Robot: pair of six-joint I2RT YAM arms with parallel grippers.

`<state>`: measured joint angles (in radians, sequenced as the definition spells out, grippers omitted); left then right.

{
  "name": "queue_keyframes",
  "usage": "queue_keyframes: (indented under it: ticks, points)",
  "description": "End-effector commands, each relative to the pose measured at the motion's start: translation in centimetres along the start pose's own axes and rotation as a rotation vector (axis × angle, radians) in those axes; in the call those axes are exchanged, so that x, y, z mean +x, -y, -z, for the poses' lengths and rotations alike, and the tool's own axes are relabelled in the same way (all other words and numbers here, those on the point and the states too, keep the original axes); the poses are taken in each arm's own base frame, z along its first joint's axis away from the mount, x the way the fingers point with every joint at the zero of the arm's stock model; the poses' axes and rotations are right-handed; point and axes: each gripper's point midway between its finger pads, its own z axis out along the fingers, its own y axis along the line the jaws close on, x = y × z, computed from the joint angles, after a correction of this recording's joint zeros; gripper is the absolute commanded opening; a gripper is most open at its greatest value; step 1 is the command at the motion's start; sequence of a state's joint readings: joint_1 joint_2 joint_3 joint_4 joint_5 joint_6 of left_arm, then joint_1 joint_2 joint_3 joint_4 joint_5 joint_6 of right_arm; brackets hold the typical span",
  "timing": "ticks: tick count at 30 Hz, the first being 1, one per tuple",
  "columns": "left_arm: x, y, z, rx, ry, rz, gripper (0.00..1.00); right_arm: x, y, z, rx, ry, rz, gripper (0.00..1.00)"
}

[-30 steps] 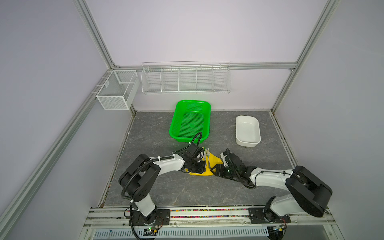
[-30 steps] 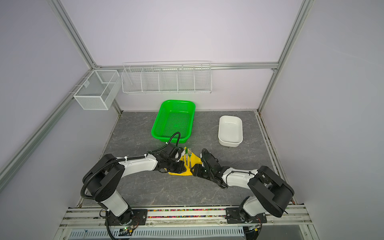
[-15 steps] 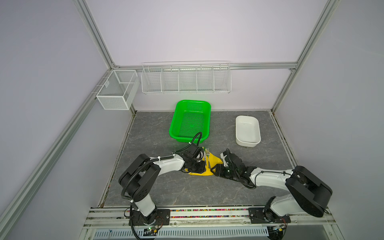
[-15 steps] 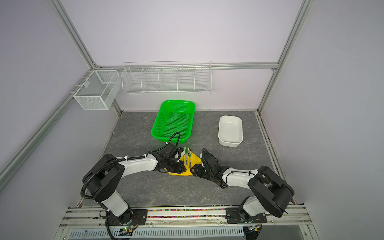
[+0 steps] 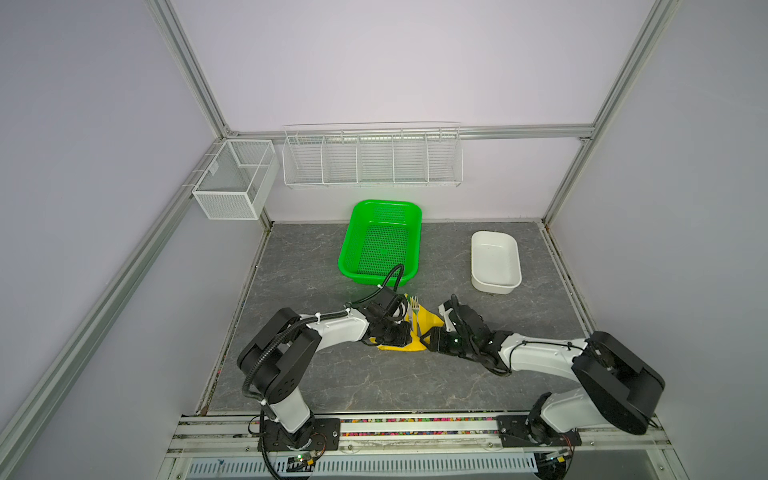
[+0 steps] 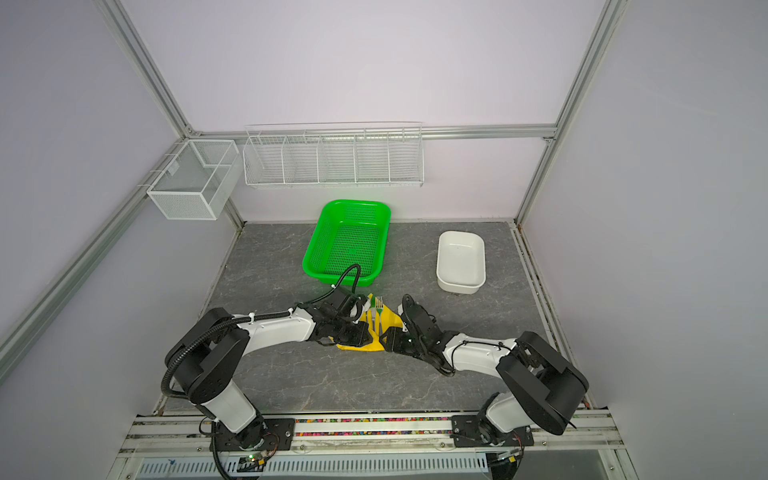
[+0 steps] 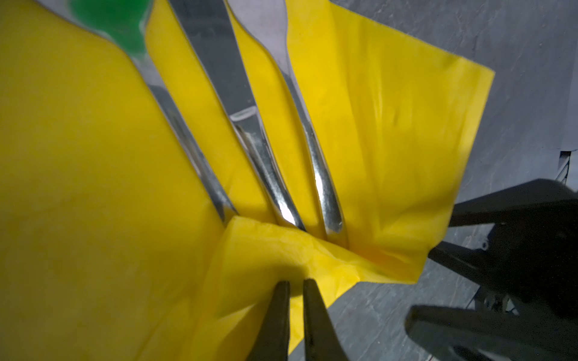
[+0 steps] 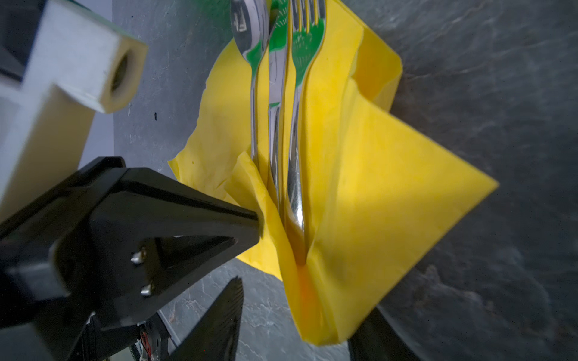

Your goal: Place the utensils on the paper napkin and roll it up

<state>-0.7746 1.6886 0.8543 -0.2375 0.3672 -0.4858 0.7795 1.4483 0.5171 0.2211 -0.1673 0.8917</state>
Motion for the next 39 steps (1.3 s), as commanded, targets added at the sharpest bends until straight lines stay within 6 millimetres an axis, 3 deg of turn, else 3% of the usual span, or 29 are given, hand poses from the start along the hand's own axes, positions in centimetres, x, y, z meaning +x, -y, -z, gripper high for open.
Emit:
queue_keyframes:
  ticks: [1, 16, 30, 39]
  points:
    - [0.3, 0.1, 0.1, 0.005, -0.007, -0.005, 0.12, -0.6, -0.3, 0.3, -0.010, 0.000, 0.022, 0.55]
    - [0.1, 0.1, 0.3, 0.013, 0.002, 0.002, 0.12, 0.3, -0.4, -0.4, -0.018, -0.062, 0.103, 0.56]
    - [0.0, 0.3, 0.3, 0.019, 0.004, 0.002, 0.12, 0.4, 0.4, -0.7, 0.139, -0.083, 0.235, 0.44]
    - [0.0, 0.4, 0.4, 0.021, 0.007, 0.001, 0.12, 0.7, 0.9, -1.0, 0.250, -0.077, 0.292, 0.45]
